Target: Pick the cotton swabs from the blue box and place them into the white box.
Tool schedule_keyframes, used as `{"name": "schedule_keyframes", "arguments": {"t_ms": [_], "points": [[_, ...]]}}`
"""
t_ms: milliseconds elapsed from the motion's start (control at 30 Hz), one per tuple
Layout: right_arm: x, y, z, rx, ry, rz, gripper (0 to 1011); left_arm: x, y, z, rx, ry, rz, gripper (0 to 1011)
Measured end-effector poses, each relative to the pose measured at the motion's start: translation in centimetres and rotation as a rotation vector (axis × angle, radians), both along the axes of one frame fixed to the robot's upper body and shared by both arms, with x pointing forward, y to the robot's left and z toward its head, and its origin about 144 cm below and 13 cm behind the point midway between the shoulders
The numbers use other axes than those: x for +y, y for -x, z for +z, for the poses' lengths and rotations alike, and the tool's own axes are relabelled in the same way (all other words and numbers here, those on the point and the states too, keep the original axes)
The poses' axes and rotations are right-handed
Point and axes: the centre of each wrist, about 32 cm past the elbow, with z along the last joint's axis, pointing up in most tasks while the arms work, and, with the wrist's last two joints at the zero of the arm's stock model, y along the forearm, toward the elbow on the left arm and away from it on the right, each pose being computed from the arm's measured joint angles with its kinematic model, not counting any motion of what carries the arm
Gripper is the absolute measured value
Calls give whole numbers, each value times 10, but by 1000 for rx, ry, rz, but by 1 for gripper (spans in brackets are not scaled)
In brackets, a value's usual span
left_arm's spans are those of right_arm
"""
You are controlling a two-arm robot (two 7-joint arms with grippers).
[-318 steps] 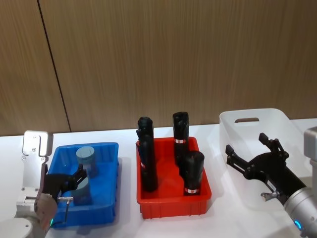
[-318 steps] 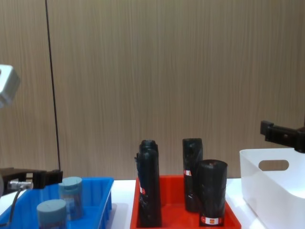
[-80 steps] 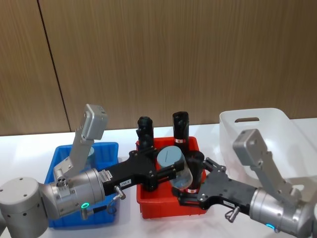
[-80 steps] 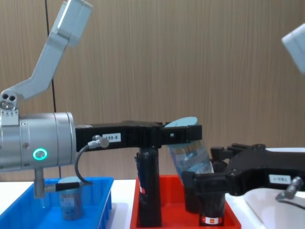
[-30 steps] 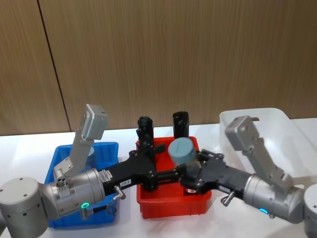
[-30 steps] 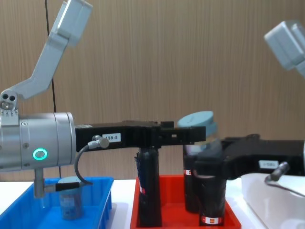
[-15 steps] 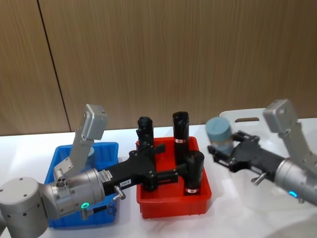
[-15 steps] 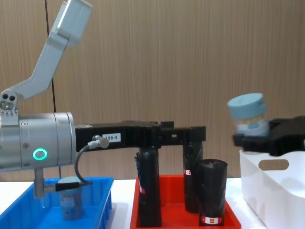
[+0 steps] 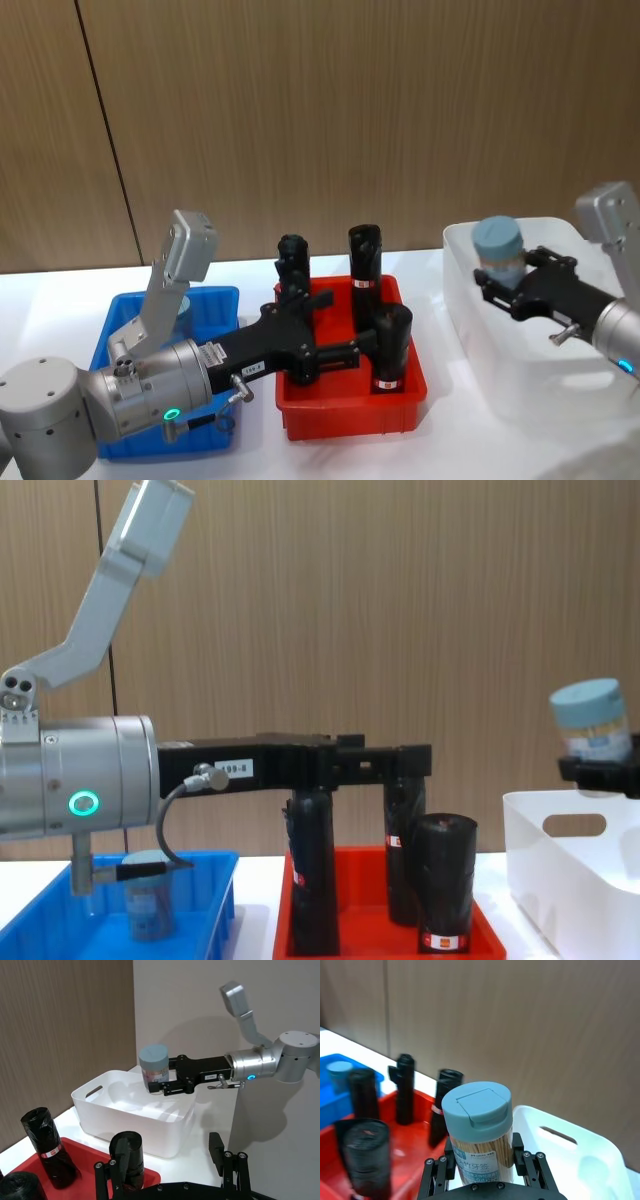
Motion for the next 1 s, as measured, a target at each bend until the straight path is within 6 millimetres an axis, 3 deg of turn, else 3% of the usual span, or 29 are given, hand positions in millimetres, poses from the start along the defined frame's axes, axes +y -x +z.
{"name": "schedule_keyframes", "arguments": {"t_ms": [500,900,1000], "points": [[-21,-31,-28,111,17,-157,647,0,0,0,0,0,0,1004],[-29,-42,-37,144,27,-211,973,0,0,0,0,0,0,1004],[-30,-42,-38,144,27,-217,1002,0,0,0,0,0,0,1004]]}}
